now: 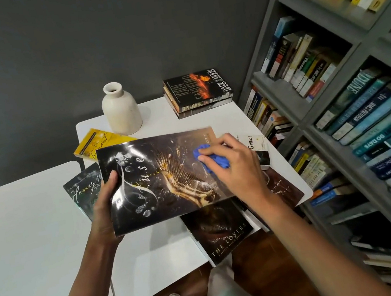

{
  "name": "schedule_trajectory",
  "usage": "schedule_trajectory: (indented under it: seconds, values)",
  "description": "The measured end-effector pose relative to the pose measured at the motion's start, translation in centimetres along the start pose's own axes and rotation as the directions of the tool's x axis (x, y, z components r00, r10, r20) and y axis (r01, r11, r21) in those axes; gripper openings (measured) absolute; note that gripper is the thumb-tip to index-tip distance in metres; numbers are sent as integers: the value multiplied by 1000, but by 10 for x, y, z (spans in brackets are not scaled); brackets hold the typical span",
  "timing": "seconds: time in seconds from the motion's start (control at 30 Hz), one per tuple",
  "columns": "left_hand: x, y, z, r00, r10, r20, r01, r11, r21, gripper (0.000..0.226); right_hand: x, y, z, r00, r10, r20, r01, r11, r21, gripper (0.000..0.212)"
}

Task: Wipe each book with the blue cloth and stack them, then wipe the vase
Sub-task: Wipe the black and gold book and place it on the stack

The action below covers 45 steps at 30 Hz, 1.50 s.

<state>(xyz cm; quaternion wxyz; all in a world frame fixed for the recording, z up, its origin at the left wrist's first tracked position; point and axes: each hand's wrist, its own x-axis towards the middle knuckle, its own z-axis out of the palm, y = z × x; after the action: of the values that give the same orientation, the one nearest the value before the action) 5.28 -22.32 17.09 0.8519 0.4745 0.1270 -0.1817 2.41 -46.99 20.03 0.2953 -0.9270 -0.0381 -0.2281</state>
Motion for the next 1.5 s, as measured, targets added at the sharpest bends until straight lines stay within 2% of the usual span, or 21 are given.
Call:
schedule_trajectory:
  seconds: [0.03,0.13,0.17,0.23,0.3,0.4,0.47,0.53,0.6,0.67,0.77,0.8,0.9,1.0,1.07,1.17,1.23,1.3,1.43,1.5]
  values:
    - [1,2,-2,1000,9,-12,-9,1000,-7,36,-9,3,-1,1000,-5,1,5,1000,9,25]
    - [5,4,-7,998,26,-53,-27,999,-23,65,-28,15,-1,997,45,-65,-47,999,-28,18]
    - [5,3,-7,998,31,-57,-32,999,-25,68,-30,16,1,992,76,-102,-81,995,-51,16]
    - [6,-1,-6,998,28,-63,-32,998,-60,56,-28,8,10,973,129,-193,-144,987,-65,14]
    - [8,-4,-2,997,32,-73,-39,994,-102,48,-23,-11,24,961,125,-245,-139,989,-41,16]
    - [11,-4,2,994,48,-96,-59,992,-108,53,-26,-41,44,983,40,-178,-45,999,-22,17]
    - [12,-2,0,993,57,-100,-68,992,-106,67,-26,-43,44,990,11,-143,-13,1000,-17,20]
    - [12,2,-3,995,66,-80,-73,994,-80,83,-22,-28,36,983,44,-180,-50,998,-30,17]
    - [12,4,-6,995,73,-66,-77,994,-71,89,-16,-11,27,965,114,-236,-129,990,-51,13]
    - [12,2,-6,995,72,-64,-78,993,-92,81,-11,-8,27,953,157,-260,-176,983,-53,12]
    - [14,-2,-1,995,62,-84,-70,992,-107,57,-10,-33,43,963,109,-247,-113,994,-3,17]
    - [14,-2,1,995,52,-88,-61,993,-104,60,-12,-42,48,972,76,-222,-74,997,16,18]
    - [13,0,2,996,39,-78,-44,996,-72,94,-16,-46,47,987,1,-160,5,999,34,20]
    - [12,3,-2,998,48,-50,-50,998,-42,106,-7,-21,32,972,82,-219,-86,996,-9,16]
    - [11,3,-2,999,50,-17,-51,998,-36,100,4,-10,23,954,172,-245,-184,982,-29,13]
    - [10,5,1,998,56,1,-56,998,-38,85,23,-13,21,953,197,-228,-214,975,-52,14]
    - [11,6,3,998,55,12,-55,998,-31,87,36,-24,26,962,177,-208,-189,981,-41,16]
    - [11,6,6,997,66,34,-66,998,-20,75,42,-39,33,977,115,-180,-120,993,-18,18]
    - [11,4,6,996,57,66,-58,998,5,93,20,-56,36,994,-80,-67,82,996,26,22]
    - [10,2,2,996,65,66,-67,998,18,90,10,-43,30,993,-119,-12,119,993,12,27]
